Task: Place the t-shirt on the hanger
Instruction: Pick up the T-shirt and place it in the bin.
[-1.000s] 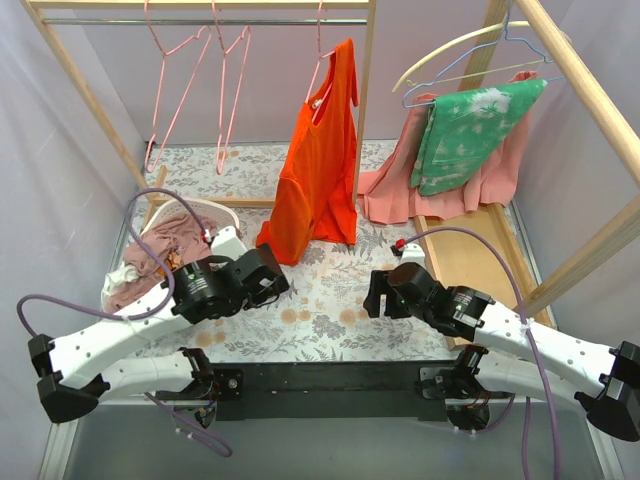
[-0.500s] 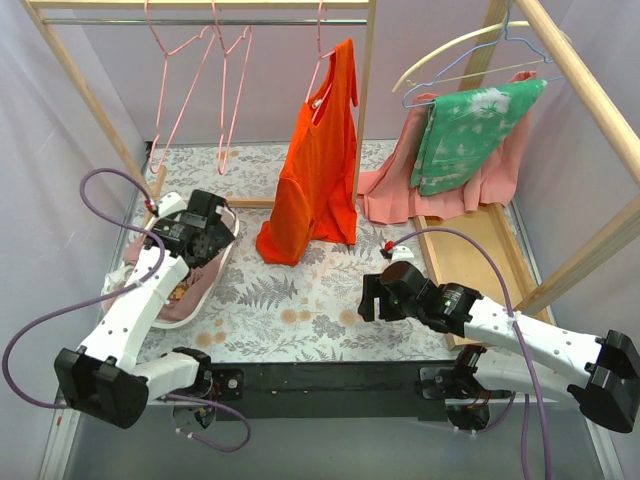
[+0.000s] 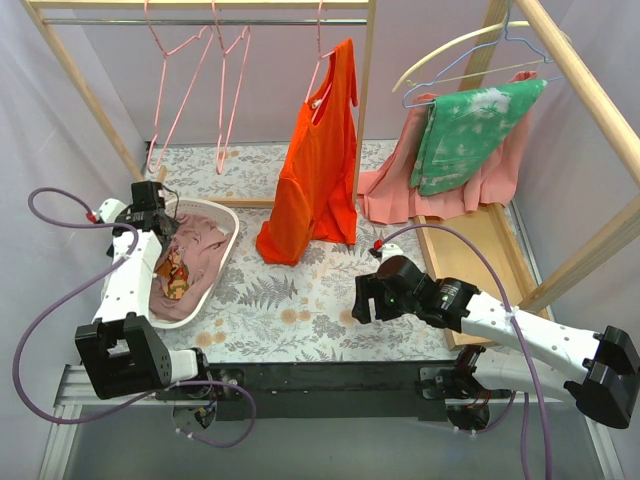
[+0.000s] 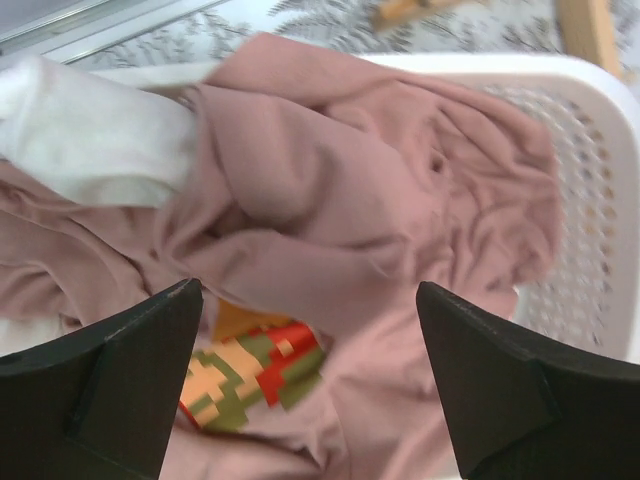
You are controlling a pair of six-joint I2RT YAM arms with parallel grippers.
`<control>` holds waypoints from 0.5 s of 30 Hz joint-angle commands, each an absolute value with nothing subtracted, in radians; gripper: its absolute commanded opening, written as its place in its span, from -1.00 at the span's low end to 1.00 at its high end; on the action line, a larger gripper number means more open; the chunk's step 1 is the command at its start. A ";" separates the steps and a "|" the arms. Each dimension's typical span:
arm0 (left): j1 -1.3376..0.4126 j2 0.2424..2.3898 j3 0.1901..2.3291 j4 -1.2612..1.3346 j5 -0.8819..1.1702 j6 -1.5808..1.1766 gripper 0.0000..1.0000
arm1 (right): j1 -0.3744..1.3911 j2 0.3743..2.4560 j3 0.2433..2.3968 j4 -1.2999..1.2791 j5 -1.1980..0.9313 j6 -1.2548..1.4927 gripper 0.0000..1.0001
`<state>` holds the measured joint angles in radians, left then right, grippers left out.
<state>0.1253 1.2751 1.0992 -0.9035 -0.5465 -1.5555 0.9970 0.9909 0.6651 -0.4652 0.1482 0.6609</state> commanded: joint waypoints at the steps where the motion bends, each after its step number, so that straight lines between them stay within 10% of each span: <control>1: 0.215 1.275 1.031 -0.815 -0.517 -1.554 0.69 | 0.996 0.974 0.690 -0.469 0.121 0.635 0.62; 4: 0.224 1.261 0.994 -0.784 -0.496 -1.556 0.43 | 0.996 0.963 0.677 -0.469 0.117 0.644 0.61; 9: 0.227 1.192 1.015 -0.813 -0.443 -1.514 -1.00 | 0.996 0.951 0.676 -0.479 0.113 0.646 0.60; 15: 0.193 1.068 1.104 -0.955 -0.422 -1.545 -1.00 | 0.996 0.968 0.692 -0.494 0.094 0.623 0.60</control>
